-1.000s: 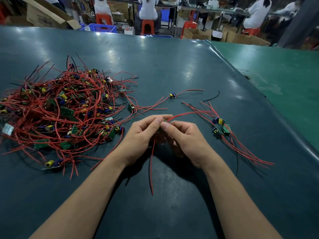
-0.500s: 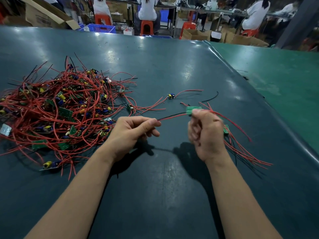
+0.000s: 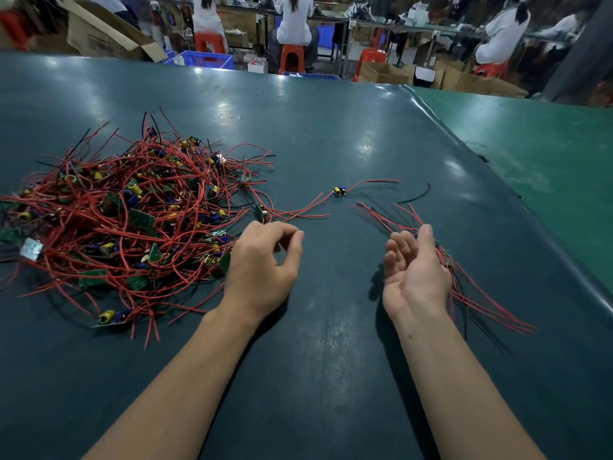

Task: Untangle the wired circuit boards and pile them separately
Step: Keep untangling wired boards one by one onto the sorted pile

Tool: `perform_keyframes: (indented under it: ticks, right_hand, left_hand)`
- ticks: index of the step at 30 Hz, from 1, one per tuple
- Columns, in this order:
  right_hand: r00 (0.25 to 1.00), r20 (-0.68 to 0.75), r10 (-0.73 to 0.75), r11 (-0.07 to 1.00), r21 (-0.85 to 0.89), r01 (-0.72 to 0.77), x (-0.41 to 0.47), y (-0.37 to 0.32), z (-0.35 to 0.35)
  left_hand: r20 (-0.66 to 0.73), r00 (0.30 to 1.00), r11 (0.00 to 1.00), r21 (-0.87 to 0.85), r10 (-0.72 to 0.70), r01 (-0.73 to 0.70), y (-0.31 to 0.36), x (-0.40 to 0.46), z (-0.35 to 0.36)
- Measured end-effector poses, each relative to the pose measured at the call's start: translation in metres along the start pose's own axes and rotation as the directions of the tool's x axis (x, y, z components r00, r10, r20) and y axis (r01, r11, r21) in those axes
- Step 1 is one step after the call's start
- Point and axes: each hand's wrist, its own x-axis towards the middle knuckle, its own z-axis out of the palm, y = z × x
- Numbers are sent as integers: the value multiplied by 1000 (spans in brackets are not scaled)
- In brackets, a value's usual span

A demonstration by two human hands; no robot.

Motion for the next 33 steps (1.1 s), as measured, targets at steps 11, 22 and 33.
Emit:
perform_keyframes:
  ticks: [11, 22, 33]
  right_hand:
    - [975, 220, -40, 958, -269, 100, -10, 10, 5]
    - [934, 348, -87, 870, -430, 241, -10, 19, 5]
    - [917, 393, -69, 844, -467, 264, -12, 18, 5]
  left_hand:
    - [343, 876, 798, 597, -339, 75, -20, 14, 16]
    - [213, 955, 832, 552, -205, 56, -26, 19, 13]
    - [109, 952, 816, 548, -286, 182, -23, 19, 10]
